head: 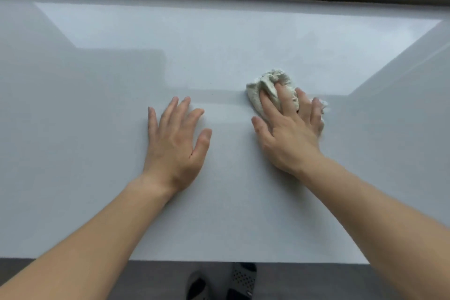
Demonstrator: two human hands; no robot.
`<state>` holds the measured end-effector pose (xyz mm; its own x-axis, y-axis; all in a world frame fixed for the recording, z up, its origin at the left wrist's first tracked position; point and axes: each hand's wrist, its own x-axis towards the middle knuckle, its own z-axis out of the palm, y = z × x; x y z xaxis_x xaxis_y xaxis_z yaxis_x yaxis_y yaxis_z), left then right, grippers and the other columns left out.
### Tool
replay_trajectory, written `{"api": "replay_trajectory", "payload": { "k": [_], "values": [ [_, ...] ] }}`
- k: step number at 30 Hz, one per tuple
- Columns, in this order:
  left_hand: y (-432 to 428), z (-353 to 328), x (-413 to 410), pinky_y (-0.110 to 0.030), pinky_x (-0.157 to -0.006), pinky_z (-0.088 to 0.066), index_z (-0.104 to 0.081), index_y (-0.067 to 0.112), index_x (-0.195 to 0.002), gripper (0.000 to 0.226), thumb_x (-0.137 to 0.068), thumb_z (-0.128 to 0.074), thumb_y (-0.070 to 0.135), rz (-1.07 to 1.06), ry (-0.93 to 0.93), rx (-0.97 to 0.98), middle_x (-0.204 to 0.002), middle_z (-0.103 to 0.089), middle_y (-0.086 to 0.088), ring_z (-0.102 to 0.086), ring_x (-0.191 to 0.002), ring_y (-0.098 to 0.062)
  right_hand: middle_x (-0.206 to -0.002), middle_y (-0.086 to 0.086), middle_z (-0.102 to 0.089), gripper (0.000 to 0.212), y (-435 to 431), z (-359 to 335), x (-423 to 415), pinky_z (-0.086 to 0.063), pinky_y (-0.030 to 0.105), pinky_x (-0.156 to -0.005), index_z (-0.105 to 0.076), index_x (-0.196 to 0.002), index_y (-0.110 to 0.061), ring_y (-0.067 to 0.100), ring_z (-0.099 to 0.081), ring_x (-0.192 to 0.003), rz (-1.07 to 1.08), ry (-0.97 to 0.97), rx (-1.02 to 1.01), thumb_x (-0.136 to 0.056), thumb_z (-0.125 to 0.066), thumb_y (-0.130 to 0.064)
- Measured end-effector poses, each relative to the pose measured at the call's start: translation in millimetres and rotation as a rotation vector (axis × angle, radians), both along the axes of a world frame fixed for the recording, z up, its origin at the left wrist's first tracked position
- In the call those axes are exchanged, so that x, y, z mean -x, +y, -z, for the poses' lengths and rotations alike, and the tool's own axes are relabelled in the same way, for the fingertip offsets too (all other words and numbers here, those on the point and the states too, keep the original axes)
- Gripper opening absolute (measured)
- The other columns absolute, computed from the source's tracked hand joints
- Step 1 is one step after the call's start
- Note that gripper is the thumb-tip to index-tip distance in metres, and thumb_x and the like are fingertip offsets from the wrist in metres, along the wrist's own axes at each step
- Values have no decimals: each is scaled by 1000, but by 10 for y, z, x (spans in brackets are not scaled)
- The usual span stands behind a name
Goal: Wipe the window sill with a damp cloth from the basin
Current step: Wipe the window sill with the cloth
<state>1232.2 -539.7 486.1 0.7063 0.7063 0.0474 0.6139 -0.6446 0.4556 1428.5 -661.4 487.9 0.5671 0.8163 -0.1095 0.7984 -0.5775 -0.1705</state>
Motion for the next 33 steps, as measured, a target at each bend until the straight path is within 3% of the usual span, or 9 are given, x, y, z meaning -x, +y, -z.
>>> {"api": "replay_trajectory", "payload": {
  "k": [5,7,11,15,18,23,26,29,33],
  "values": [
    [-279,-12,331,-49,-119,10,-42,25,-146,66,-94,-13,54,33,80,40,-163,-18,-1,-3,-151,-15,-164,-8,-24,57,-733,-40,784,-10,58,-120,-37,-151,-40,30,-15,-152,-456,-13,12,-96,-35,-57],
    [-341,-8,448,-47,-120,10,-40,26,-148,66,-94,-12,52,66,87,51,-164,-14,0,0,-151,-13,-164,-9,-24,55,-735,-5,571,-8,54,-121,-38,-150,-42,28,-17,-151,-413,-58,15,-97,-31,-55],
    [-374,-19,558,-44,-120,11,-34,29,-149,68,-93,-7,55,97,98,76,-164,-10,3,5,-150,-9,-166,-12,-8,62,-496,-34,521,11,52,-120,-26,-153,-44,28,-1,-152,-23,-5,19,-93,-20,-61],
    [-369,-8,570,-43,-120,11,-31,31,-151,71,-92,-2,57,105,95,82,-165,-8,4,7,-150,-7,-166,-6,-18,61,-924,-78,1346,-5,62,-119,-36,-152,-39,32,-10,-152,-333,-14,-24,-95,-33,-60],
    [-369,3,579,-43,-120,11,-29,31,-151,71,-91,-2,57,115,114,61,-165,-8,3,6,-150,-9,-164,-8,-23,54,-1184,-31,1290,-9,58,-121,-39,-151,-39,28,-13,-152,-504,-40,28,-100,-29,-56],
    [-394,29,548,-45,-119,11,-28,29,-152,75,-88,-4,59,106,176,8,-165,-8,0,3,-151,-14,-165,-11,-18,58,-924,-11,1147,9,51,-120,-34,-151,-42,28,-7,-150,4,-17,-20,-96,-22,-58],
    [-412,41,534,-44,-119,12,-30,29,-151,76,-86,-4,61,87,171,7,-165,-9,0,2,-151,-14,-165,-7,-20,57,-1156,-23,1580,-1,60,-120,-36,-151,-38,32,-9,-152,-206,-44,-6,-98,-29,-56],
    [-417,34,525,-46,-120,10,-33,29,-149,73,-88,-9,59,68,170,12,-164,-12,1,0,-151,-15,-164,-7,-22,53,-1481,-38,1420,-7,57,-121,-37,-151,-39,29,-13,-152,-420,-45,60,-101,-28,-52],
    [-508,0,406,-54,-118,9,-38,26,-145,61,-92,-20,53,3,182,11,-163,-15,-6,-3,-151,-24,-167,-11,-6,58,-1448,-12,693,10,48,-121,-15,-155,-48,24,-3,-152,-55,-39,81,-97,-12,-56]
  ]
}}
